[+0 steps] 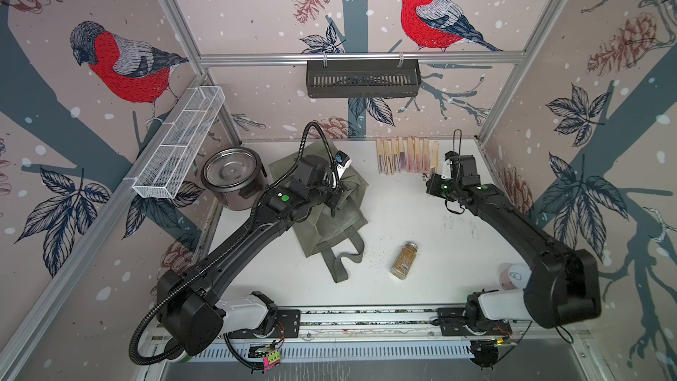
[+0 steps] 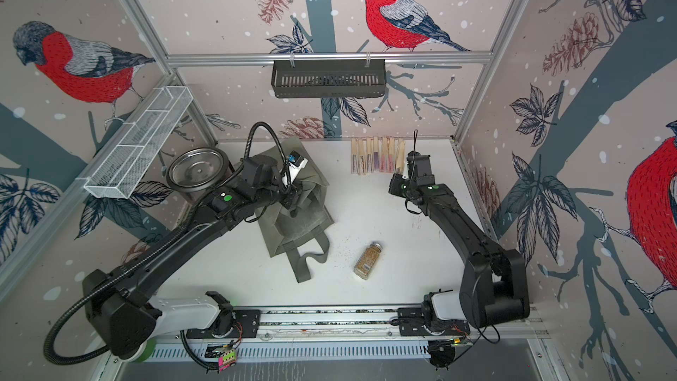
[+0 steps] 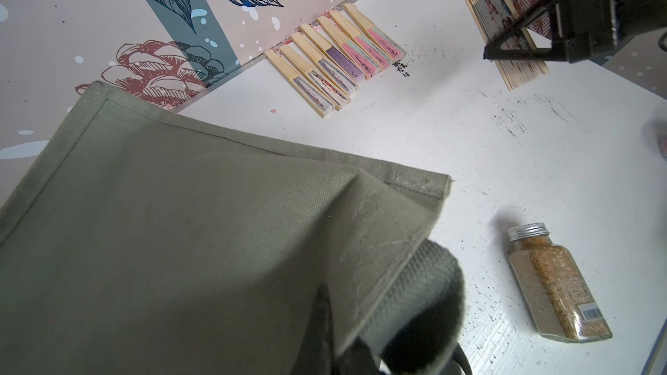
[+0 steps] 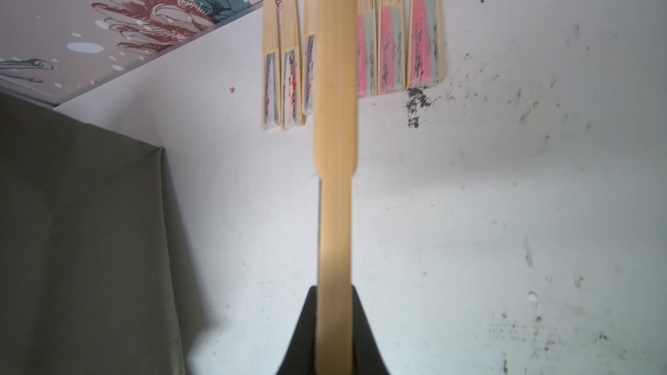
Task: Take out the folding fans from the tote bags
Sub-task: Place the folding fan at the center of the board.
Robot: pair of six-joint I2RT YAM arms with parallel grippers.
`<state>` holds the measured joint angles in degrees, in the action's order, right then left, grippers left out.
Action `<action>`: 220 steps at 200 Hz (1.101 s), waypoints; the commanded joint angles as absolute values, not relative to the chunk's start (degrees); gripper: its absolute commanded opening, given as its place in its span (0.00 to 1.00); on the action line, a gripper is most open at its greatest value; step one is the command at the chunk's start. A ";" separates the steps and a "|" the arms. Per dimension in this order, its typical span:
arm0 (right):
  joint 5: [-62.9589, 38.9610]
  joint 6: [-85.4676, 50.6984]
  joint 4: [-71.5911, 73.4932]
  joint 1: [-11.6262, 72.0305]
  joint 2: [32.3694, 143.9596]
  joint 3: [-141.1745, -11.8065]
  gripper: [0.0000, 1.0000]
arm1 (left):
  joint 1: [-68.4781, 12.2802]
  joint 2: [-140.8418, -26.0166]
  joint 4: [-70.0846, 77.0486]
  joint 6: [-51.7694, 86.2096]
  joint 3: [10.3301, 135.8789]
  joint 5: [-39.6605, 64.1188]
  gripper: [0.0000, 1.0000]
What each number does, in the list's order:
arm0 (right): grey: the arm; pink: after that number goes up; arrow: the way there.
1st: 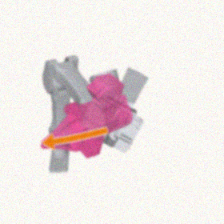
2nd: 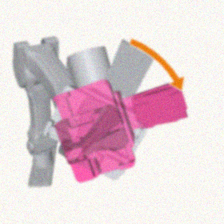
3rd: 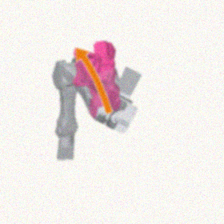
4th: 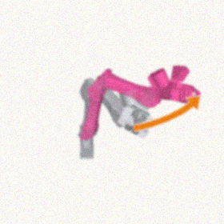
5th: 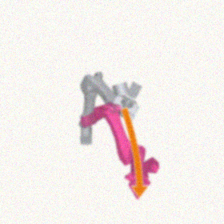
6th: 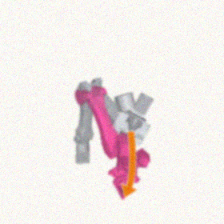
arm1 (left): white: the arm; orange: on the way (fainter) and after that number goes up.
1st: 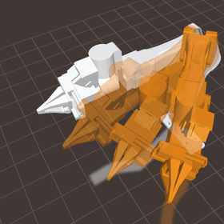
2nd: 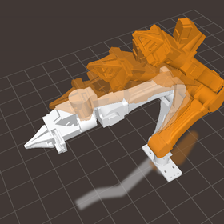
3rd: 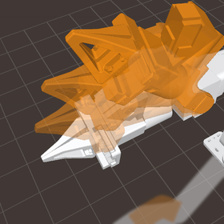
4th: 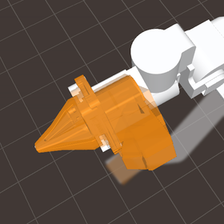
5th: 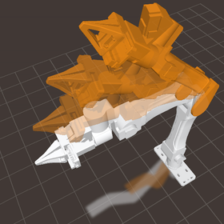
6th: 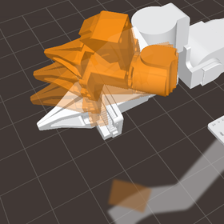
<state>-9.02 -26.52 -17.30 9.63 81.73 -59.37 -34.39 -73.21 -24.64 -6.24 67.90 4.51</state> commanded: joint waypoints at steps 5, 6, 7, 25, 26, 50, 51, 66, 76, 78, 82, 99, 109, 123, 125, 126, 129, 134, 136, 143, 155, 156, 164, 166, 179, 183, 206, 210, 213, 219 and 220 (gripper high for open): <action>-10.43 -25.16 -13.83 5.10 89.47 -65.86 0.07 | -34.45 -73.04 -22.25 -6.59 68.03 5.44 0.00; -10.44 -25.15 -13.95 4.92 89.82 -66.29 0.07 | -34.45 -73.04 -22.24 -6.59 67.99 5.45 0.00; -10.49 -25.14 -14.09 4.79 90.22 -66.67 0.07 | -34.45 -73.04 -22.24 -6.59 68.01 5.45 0.00; -10.14 -23.02 -15.73 3.25 96.37 -74.27 0.07 | -34.45 -73.05 -22.28 -6.59 67.95 5.19 0.00; -10.08 -22.94 -15.86 3.16 96.92 -74.71 0.07 | -34.45 -73.04 -22.30 -6.59 67.99 5.19 0.00; -11.34 -20.43 -22.09 0.58 108.47 -87.41 0.07 | -34.43 -72.95 -22.21 -6.59 67.94 5.53 0.00; -11.38 -20.37 -22.30 0.47 108.90 -87.82 0.07 | -34.44 -72.95 -22.22 -6.59 67.98 5.53 0.00; -13.33 -19.28 -24.26 -1.09 115.00 -93.93 0.07 | -34.39 -72.88 -22.21 -6.55 67.95 5.68 0.00; -14.52 -18.59 -24.96 -1.94 118.92 -97.33 0.07 | -34.44 -72.79 -22.15 -6.50 68.01 5.71 0.00; -14.70 -18.56 -25.20 -2.18 119.84 -98.14 0.07 | -34.38 -72.73 -22.15 -6.50 68.00 5.78 0.00; -15.11 -18.38 -25.82 -2.54 121.37 -99.85 0.07 | -34.43 -72.64 -22.16 -6.50 67.98 5.80 0.00; -17.14 -16.83 -28.56 -3.75 127.57 -106.56 0.07 | -34.44 -72.47 -21.97 -6.50 67.86 5.98 0.00; -18.21 -15.41 -29.70 -4.17 130.11 -109.45 0.07 | -34.40 -72.57 -21.97 -6.50 67.85 5.82 0.00; -18.35 -13.38 -32.19 -4.39 133.39 -113.36 0.07 | -34.45 -72.59 -22.15 -6.58 67.94 5.71 0.00; -18.43 -13.06 -32.42 -4.39 133.72 -113.75 0.07 | -34.45 -72.60 -22.19 -6.59 68.01 5.76 0.00; -18.44 -12.94 -32.56 -4.39 133.92 -113.96 0.07 | -34.45 -72.64 -22.21 -6.59 68.02 5.78 0.00; -18.31 -12.68 -33.00 -4.47 134.49 -114.63 0.07 | -34.41 -72.66 -22.30 -6.59 68.03 5.87 0.00; -18.27 -12.26 -33.86 -4.64 135.39 -115.80 0.07 | -34.45 -72.56 -22.17 -6.59 68.03 5.97 0.00; -18.28 -12.09 -34.20 -4.72 135.69 -116.29 0.07 | -34.45 -72.52 -22.18 -6.59 68.07 5.98 0.00; -18.34 -11.59 -35.04 -4.83 136.57 -117.40 0.07 | -34.45 -72.37 -22.02 -6.59 67.95 5.90 0.00; -19.69 -11.45 -34.96 -5.47 137.49 -118.00 0.07 | -34.44 -72.21 -21.89 -6.57 67.77 5.87 0.00; -19.87 -11.48 -34.93 -5.55 137.56 -118.02 0.07 | -34.44 -72.23 -21.89 -6.58 67.81 5.83 0.00; -21.76 -11.54 -34.72 -6.17 137.96 -117.88 0.08 | -34.44 -72.20 -21.95 -6.55 67.78 5.80 0.00; -22.25 -11.48 -34.61 -6.27 138.09 -117.87 0.08 | -34.45 -72.24 -21.97 -6.58 67.81 5.80 0.00; -24.39 -11.16 -34.63 -6.92 138.89 -117.99 0.08 | -34.41 -72.32 -21.89 -6.59 67.92 5.89 0.00; -24.59 -10.89 -34.75 -7.01 139.03 -117.96 0.08 | -34.40 -72.34 -21.96 -6.59 67.90 5.95 0.00; -26.32 -10.23 -34.78 -7.29 139.95 -117.99 0.08 | -34.45 -72.37 -21.91 -6.60 67.86 6.15 0.00; -26.76 -10.35 -34.74 -7.32 140.07 -118.06 0.08 | -34.45 -72.46 -21.94 -6.59 67.85 6.15 0.00; -27.25 -10.44 -34.71 -7.34 140.18 -118.08 0.08 | -34.45 -72.44 -21.90 -6.59 67.86 6.23 0.00; -28.32 -10.46 -34.70 -7.33 140.56 -118.19 0.08 | -34.45 -72.49 -21.94 -6.59 67.91 6.24 0.00; -28.57 -10.46 -34.75 -7.31 140.59 -118.20 0.08 | -34.45 -72.50 -22.00 -6.59 67.93 6.24 0.00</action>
<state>-23.66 -11.68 -34.15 -7.42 139.74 -117.54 -34.37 -72.55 -24.64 -6.24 67.83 4.95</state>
